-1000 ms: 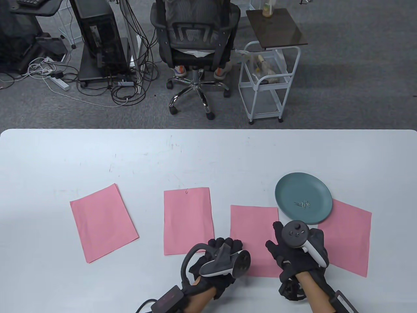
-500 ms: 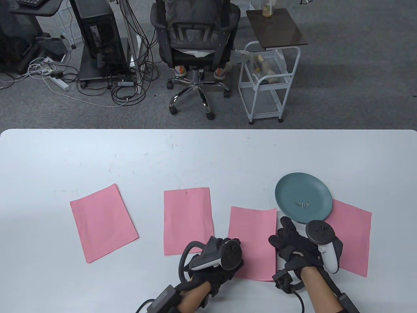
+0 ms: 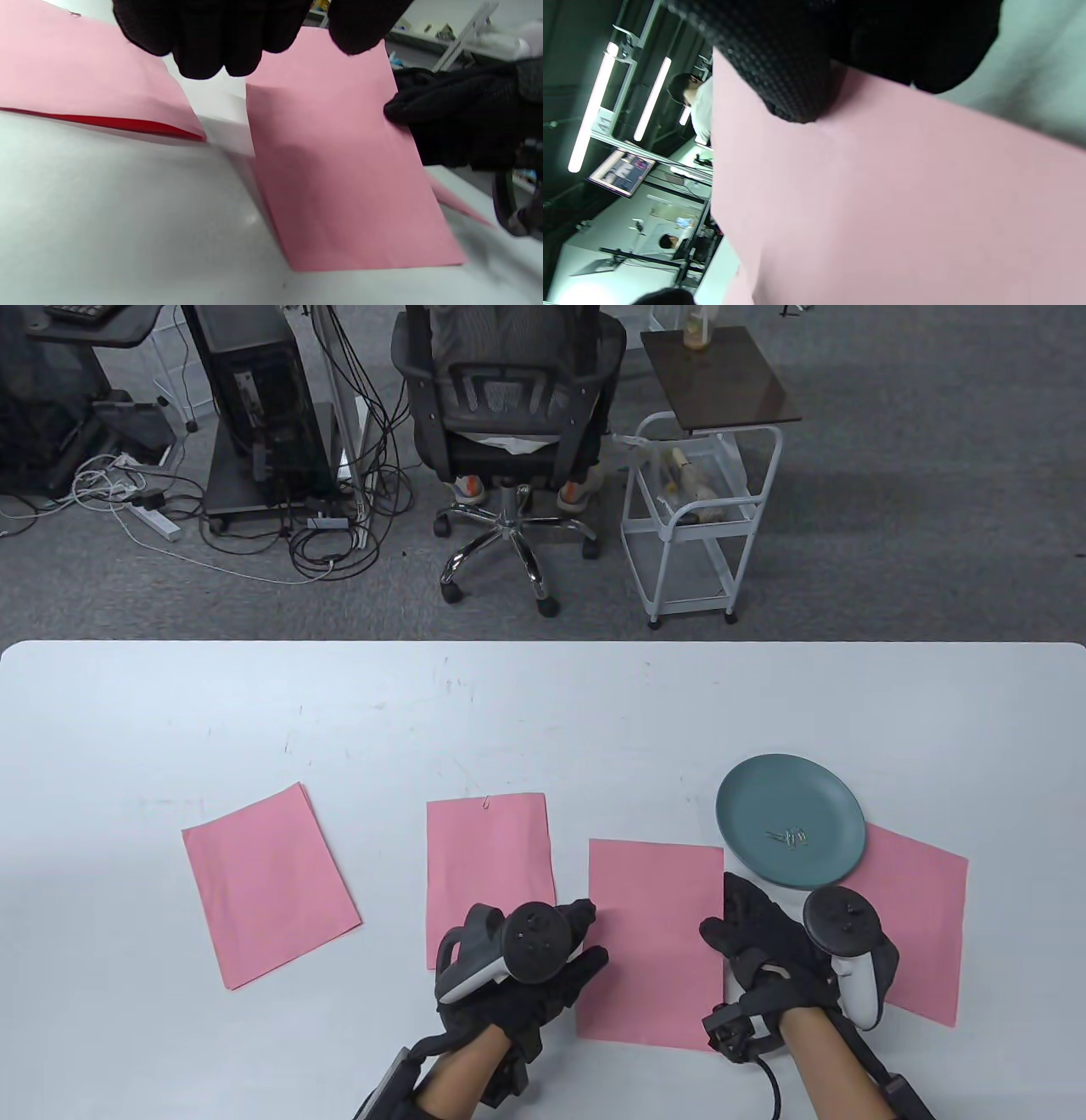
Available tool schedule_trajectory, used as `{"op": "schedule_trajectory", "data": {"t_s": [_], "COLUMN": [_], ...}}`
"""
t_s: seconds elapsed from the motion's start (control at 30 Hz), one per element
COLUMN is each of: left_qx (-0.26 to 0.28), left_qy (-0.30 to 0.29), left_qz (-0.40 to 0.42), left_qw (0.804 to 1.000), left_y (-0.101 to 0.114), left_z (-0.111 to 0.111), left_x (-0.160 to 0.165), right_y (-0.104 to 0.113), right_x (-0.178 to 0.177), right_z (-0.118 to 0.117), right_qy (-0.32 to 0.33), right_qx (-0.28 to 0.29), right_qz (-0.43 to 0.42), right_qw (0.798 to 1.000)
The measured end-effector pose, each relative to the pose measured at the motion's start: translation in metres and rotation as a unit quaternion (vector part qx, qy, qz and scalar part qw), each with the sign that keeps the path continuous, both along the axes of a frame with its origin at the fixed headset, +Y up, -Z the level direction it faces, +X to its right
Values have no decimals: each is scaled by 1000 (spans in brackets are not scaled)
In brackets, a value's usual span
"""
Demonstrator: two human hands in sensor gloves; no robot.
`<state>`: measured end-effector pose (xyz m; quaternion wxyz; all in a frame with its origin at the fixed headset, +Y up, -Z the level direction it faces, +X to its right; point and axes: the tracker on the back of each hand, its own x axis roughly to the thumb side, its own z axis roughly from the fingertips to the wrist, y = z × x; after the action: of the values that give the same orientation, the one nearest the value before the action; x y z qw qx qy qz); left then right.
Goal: Pinch and push to attach paper clips
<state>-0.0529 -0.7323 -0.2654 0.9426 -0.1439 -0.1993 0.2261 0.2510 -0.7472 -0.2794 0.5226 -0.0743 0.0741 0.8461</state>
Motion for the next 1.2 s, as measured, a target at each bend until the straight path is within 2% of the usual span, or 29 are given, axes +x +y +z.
{"op": "schedule_trajectory", "data": {"t_s": [0.23, 0.43, 0.77, 0.9, 1.03, 1.2], "left_qx": [5, 27, 30, 30, 15, 24], "left_qy": [26, 42, 3, -4, -24, -38], "left_qz": [39, 92, 259, 269, 272, 245], "left_qw": [999, 994, 966, 963, 962, 968], "left_y": [5, 8, 5, 2, -2, -3], "left_z": [-3, -4, -11, -13, -14, -12], "left_x": [-14, -24, -41, -44, -42, -33], "right_y": [6, 13, 25, 24, 19, 15], "right_x": [4, 1, -6, -5, -2, -1], "right_z": [3, 5, 7, 5, 1, -2], "right_qy": [-11, 33, 129, 162, 200, 218], "right_qx": [49, 113, 212, 214, 192, 176], "right_qz": [-83, -163, -136, -118, -116, -128], "right_qw": [995, 980, 959, 956, 954, 951]}}
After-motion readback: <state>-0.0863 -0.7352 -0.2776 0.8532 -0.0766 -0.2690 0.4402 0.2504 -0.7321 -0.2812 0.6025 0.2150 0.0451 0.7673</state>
